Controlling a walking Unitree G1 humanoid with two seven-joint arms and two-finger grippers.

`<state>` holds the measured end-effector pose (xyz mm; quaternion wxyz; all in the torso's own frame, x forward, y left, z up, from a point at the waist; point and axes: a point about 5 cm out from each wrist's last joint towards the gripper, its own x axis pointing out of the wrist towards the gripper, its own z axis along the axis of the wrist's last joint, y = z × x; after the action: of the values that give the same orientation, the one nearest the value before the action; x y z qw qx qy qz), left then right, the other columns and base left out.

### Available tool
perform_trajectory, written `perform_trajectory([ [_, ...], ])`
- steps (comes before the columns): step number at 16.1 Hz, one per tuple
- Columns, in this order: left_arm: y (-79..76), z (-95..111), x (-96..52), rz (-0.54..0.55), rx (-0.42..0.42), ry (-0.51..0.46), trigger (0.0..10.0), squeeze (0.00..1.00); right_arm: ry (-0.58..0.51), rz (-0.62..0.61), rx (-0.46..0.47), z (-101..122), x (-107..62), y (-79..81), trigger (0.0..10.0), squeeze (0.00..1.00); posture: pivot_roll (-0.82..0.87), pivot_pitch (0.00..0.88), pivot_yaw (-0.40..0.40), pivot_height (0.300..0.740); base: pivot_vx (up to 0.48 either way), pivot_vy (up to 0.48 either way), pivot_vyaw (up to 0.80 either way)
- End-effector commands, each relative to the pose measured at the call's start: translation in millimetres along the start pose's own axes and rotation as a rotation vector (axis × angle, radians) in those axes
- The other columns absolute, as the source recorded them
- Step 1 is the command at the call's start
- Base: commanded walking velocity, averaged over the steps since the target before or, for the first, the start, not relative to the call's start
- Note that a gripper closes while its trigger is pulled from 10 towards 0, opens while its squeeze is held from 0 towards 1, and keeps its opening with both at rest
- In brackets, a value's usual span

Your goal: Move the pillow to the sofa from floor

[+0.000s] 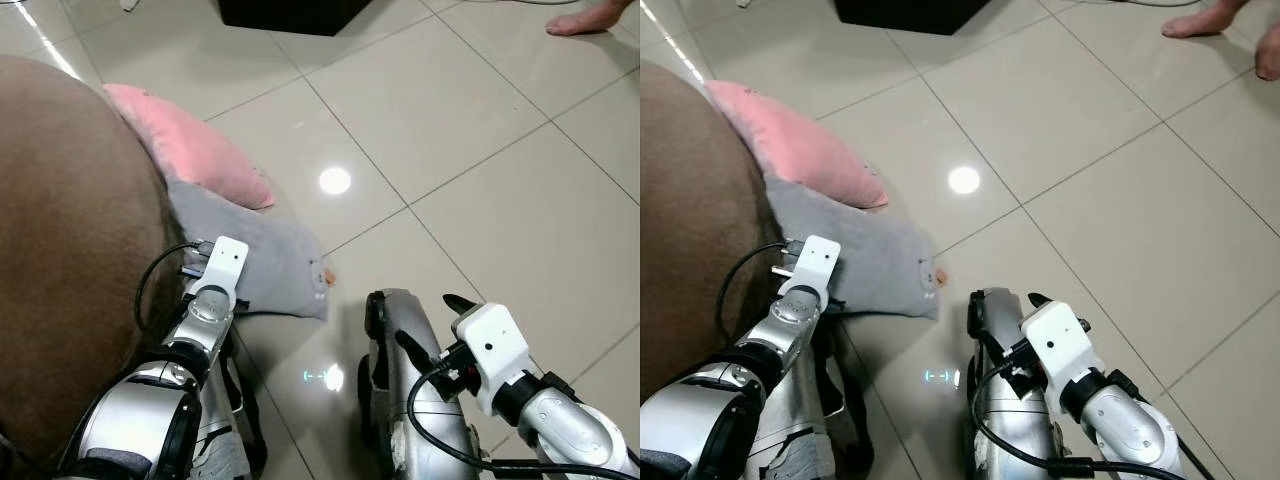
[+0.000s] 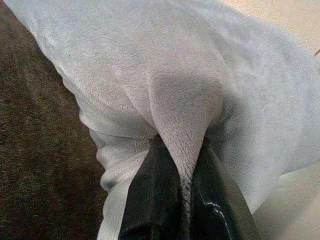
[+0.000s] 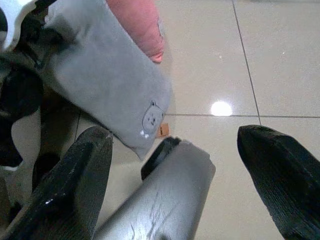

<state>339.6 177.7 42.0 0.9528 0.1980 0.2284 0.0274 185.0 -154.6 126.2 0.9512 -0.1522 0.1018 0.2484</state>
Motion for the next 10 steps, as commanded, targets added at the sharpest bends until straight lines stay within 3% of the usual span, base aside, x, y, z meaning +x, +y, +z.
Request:
perform_trajectory([
  [1,-6.5,-2.0,-1.2,-0.044,-0.031,-0.002,0.0,0.0,0.006,-0.008,0.012,-2.8,-0.6,2.0,10.0,0.0,-0.2,0.251,0.002,0.51,0.0,0.0,0.0],
  [2,-17.1,11.2,-2.2,-0.167,-0.136,-0.081,0.0,0.0,-0.014,-0.038,0.024,-0.9,-0.5,3.3,10.0,0.0,-0.19,0.214,0.016,0.51,0.0,0.0,0.0],
  [3,-20.5,14.8,-2.9,-0.202,-0.151,-0.104,0.0,0.0,-0.017,-0.045,0.025,-1.0,-0.4,3.3,10.0,0.0,-0.19,0.208,0.019,0.51,0.0,0.0,0.0],
  [5,-32.0,31.8,-7.8,-0.352,-0.262,-0.224,0.0,0.0,-0.024,-0.097,0.026,-0.5,-1.8,0.8,10.0,0.0,-0.17,0.169,0.023,0.51,0.0,0.0,0.0],
  [6,-34.9,58.0,-18.1,-0.467,-0.332,-0.389,0.0,0.0,-0.044,-0.208,0.018,2.9,-3.0,-7.3,10.0,0.0,-0.15,0.129,0.024,0.51,0.0,0.0,0.0],
  [7,-35.2,73.9,-25.6,-0.516,-0.372,-0.47,0.0,0.0,-0.059,-0.295,0.002,4.7,-3.3,-15.5,10.0,0.0,-0.13,0.105,0.019,0.51,0.0,0.0,0.0],
  [10,-16.6,127.5,-55.2,-0.584,-0.48,-0.695,0.0,0.0,-0.121,-0.428,0.095,11.9,-5.3,-27.2,10.0,0.0,-0.09,0.05,0.001,0.51,0.0,0.0,0.0],
])
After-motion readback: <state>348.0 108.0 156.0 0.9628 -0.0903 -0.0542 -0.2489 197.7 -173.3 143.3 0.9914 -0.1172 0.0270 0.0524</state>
